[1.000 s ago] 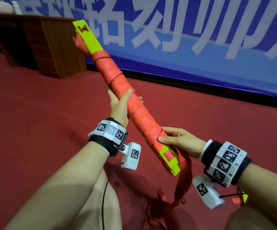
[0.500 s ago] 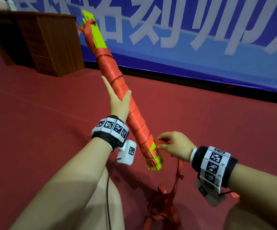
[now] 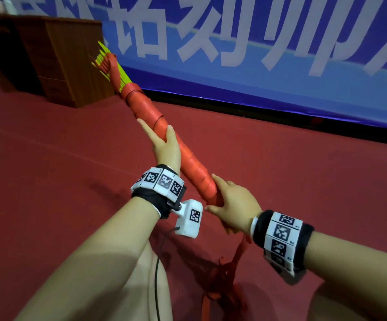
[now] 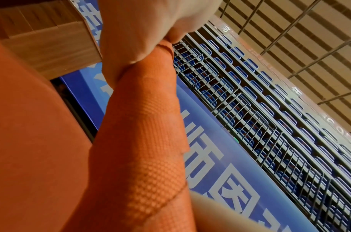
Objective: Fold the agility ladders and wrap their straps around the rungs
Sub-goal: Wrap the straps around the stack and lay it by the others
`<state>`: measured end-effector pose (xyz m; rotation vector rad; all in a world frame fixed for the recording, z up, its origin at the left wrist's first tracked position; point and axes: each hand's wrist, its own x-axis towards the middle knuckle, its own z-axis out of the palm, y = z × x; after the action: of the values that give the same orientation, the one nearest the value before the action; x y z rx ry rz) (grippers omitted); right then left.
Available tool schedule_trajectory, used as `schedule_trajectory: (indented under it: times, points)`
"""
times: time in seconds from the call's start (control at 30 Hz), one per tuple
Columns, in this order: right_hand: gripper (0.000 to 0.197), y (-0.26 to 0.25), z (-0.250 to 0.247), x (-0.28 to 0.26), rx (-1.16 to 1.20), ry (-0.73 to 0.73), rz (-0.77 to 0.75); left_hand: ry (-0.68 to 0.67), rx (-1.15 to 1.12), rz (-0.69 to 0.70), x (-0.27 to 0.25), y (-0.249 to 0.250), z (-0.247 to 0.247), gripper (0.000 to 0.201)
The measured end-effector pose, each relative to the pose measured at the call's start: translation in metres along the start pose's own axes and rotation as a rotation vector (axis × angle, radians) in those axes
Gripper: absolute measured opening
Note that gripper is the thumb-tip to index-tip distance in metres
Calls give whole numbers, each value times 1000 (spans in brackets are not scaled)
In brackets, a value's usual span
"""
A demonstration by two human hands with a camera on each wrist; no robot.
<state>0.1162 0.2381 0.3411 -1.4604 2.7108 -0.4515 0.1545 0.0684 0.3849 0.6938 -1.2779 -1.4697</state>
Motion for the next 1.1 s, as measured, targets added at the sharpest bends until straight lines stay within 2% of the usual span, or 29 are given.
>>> schedule_trajectory:
  times: [0.1, 0.23, 0.3, 0.37, 0.5, 0.6, 0.67, 0.77, 0.93, 1.0, 1.1]
  points:
    - [73, 8, -4, 4, 96, -1, -63, -77, -132, -81, -1, 5, -1, 73]
    - [43, 15, -12, 6, 525, -92, -109, -225, -160, -80, 7, 9, -13, 93]
    - [27, 14, -16, 5, 714, -161, -137, -296, -155, -66, 11, 10, -18, 96]
    - [20, 10, -22, 1, 859, -221, -165, -356, -179, -60, 12, 11, -19, 92]
    - [18, 6, -32, -2, 1006, -327, -175, -413, -154, -81, 1, 14, -14, 102]
    - [22, 8, -33, 1, 947, -388, -118, -372, -71, -26, -5, 10, -13, 96]
    - [22, 10, -31, 4, 818, -348, -9, -362, -15, 24, -6, 7, -11, 96]
    - [30, 20, -24, 10, 583, -250, 103, -341, 60, 88, -11, 8, -7, 98]
    - [27, 17, -22, 8, 355, 20, 82, -193, 102, 137, -11, 4, -1, 95]
    - [54, 13, -20, 6, 296, 106, 27, -114, 94, 124, -9, 3, 0, 93]
    - [88, 14, -17, 4, 107, 93, -91, -45, 53, 74, -8, 4, -1, 93]
